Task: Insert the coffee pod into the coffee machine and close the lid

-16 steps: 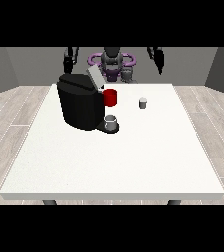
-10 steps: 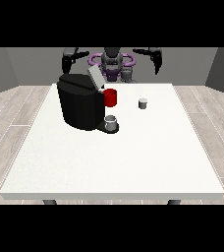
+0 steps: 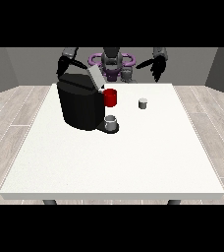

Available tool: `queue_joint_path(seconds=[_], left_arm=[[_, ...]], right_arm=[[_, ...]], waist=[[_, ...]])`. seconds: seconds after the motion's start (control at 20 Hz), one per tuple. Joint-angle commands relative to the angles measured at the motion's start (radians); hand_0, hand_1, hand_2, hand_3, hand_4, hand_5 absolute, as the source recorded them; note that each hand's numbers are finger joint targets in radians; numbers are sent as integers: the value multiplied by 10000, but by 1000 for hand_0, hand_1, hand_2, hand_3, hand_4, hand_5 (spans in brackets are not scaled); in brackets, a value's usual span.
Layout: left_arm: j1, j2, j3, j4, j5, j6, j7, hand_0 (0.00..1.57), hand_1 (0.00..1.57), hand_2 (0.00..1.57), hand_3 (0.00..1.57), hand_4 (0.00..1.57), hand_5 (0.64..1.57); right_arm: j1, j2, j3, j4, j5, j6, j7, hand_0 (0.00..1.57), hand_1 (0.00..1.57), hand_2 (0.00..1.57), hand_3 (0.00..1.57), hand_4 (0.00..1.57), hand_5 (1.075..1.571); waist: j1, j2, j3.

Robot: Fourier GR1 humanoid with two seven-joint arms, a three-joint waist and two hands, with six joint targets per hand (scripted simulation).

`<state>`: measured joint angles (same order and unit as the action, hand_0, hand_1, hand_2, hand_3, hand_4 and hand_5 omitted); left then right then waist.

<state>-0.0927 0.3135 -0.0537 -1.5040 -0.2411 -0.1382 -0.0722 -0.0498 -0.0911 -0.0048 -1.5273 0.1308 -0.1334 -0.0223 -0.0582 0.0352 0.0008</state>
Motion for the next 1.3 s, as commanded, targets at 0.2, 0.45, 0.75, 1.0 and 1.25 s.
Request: queue_joint_path(seconds=[0.2, 0.45, 0.75, 1.0, 1.25], left_arm=[[-1735, 1101, 429, 1728, -692, -917, 492, 0, 0, 0, 0, 0, 1571], [-2601, 1275, 554, 3165, -1310, -867, 374, 0, 0, 0, 0, 0, 1571], [-3154, 1110, 203, 4317, -2273, -554, -44, 0, 0, 0, 0, 0, 1571], [-3983, 690, 162, 4988, -3168, 521, -250, 261, 261, 589, 247, 0, 1571], [-3931, 129, -498, 5365, -4186, 1005, -66, 839, 839, 918, 756, 298, 1571]], right_arm=[[-920, 134, 303, -76, 172, 101, 389, 0, 0, 0, 0, 0, 1571], [-1297, 499, 482, -31, 486, -362, 764, 0, 0, 0, 0, 0, 1571], [-1636, 689, 263, 706, 49, -134, 381, 0, 0, 0, 0, 0, 1571], [-2246, 539, -114, 1582, 8, -152, -25, 0, 0, 0, 0, 0, 1571], [-1946, 758, 271, 2060, 441, -326, 417, 0, 0, 0, 0, 0, 1571]], waist=[[-504, 791, -10], [-770, 1295, -12], [-800, 1817, -10], [-742, 2164, -10], [-464, 1264, -8]])
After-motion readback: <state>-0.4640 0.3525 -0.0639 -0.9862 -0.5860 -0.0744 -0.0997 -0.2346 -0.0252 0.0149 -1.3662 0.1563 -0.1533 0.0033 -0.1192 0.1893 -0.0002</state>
